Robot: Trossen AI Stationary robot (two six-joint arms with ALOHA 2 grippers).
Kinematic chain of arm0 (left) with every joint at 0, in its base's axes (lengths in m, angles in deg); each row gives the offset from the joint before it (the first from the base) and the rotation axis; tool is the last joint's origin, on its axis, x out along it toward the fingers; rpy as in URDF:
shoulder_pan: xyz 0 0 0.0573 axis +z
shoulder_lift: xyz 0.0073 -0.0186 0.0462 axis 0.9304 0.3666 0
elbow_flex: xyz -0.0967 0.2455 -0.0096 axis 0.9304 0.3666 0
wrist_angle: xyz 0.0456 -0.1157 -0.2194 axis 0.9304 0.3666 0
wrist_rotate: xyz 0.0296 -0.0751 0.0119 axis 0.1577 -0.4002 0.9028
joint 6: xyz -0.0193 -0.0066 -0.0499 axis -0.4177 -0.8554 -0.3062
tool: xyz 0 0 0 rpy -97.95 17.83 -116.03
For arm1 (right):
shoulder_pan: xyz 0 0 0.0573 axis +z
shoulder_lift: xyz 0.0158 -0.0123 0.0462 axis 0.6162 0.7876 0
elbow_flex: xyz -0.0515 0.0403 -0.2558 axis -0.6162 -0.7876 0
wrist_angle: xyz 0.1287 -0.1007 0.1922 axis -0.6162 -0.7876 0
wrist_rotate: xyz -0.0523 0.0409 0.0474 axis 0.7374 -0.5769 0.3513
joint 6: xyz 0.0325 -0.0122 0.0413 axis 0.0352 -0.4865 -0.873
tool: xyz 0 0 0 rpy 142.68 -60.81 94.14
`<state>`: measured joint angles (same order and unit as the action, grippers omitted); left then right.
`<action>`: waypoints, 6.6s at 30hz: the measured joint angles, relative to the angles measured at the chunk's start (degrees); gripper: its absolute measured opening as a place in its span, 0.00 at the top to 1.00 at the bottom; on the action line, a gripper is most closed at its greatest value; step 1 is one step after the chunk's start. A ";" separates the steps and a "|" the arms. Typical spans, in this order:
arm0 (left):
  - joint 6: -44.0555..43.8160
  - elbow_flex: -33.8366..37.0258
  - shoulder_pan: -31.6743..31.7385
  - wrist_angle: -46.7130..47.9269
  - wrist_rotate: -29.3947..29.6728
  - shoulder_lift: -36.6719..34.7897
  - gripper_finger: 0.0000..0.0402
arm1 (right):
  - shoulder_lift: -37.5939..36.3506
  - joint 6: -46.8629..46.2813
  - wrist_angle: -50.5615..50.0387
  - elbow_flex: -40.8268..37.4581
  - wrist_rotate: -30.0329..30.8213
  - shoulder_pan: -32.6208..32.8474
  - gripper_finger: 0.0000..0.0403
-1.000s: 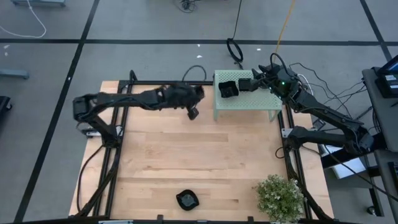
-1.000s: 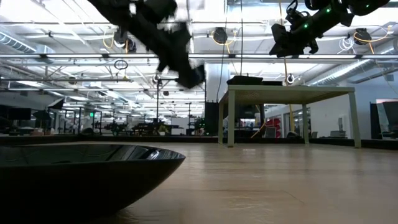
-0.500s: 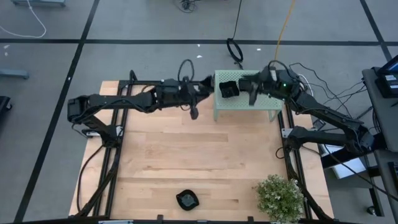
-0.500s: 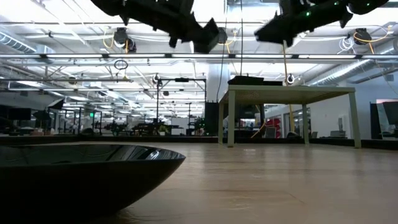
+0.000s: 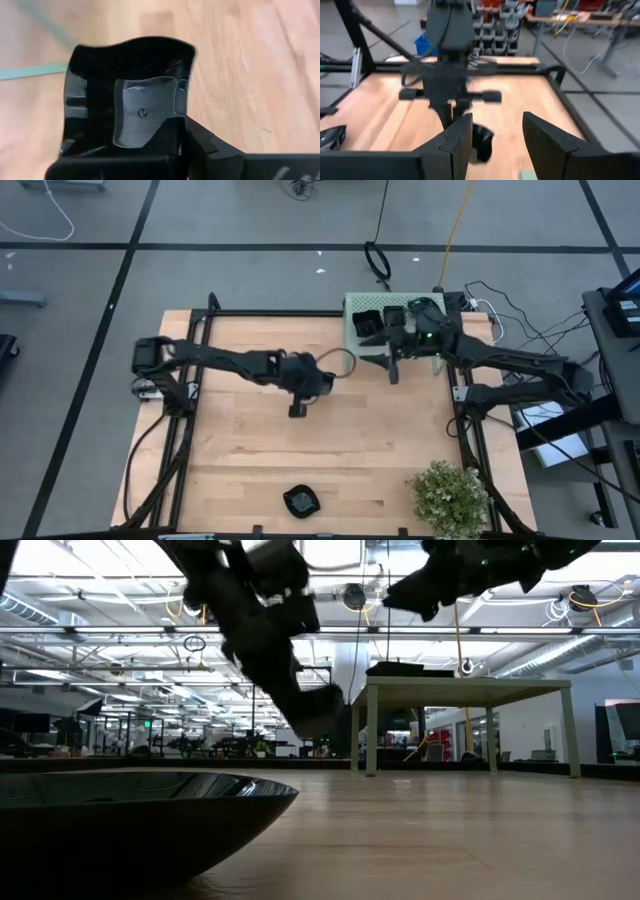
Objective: Pick & Place Mini shaped plates
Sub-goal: Stack the black distorted square plate on top of the distorted square plate on the shelf, then stack the black leaf-shaped plate on top of the leaf-shaped plate on the shelf
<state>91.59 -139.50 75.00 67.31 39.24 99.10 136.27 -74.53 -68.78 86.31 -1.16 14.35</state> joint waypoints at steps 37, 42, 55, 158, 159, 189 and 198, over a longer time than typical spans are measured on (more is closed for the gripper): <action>-0.89 -0.01 -9.33 -5.83 12.82 3.72 0.60 | 8.41 -18.07 -1.80 0.11 33.84 17.82 0.59; -0.98 -0.03 -9.84 0.06 22.55 -3.00 0.51 | 10.01 -26.05 -5.29 0.10 38.85 17.78 0.59; -21.74 -0.02 -9.80 5.37 25.41 -22.19 0.48 | 27.41 -65.31 -5.19 -0.16 35.72 18.53 0.59; -20.39 -0.04 -4.00 4.65 25.53 -31.30 0.48 | 2.42 -35.89 -15.66 4.31 11.68 -17.18 1.00; -20.71 -0.04 -3.65 4.48 25.52 -31.30 0.48 | 2.42 -35.91 -15.68 4.31 11.69 -17.18 1.00; -21.41 -0.04 0.60 1.31 25.47 -31.28 0.48 | -1.82 -22.16 3.72 4.39 14.28 -4.52 0.73; -28.86 -0.04 0.38 2.72 13.28 -30.24 0.48 | 1.83 -23.76 2.45 4.37 29.09 14.11 0.75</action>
<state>62.73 -139.54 75.38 70.03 52.52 68.86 138.10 -98.28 -66.33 90.69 27.93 28.46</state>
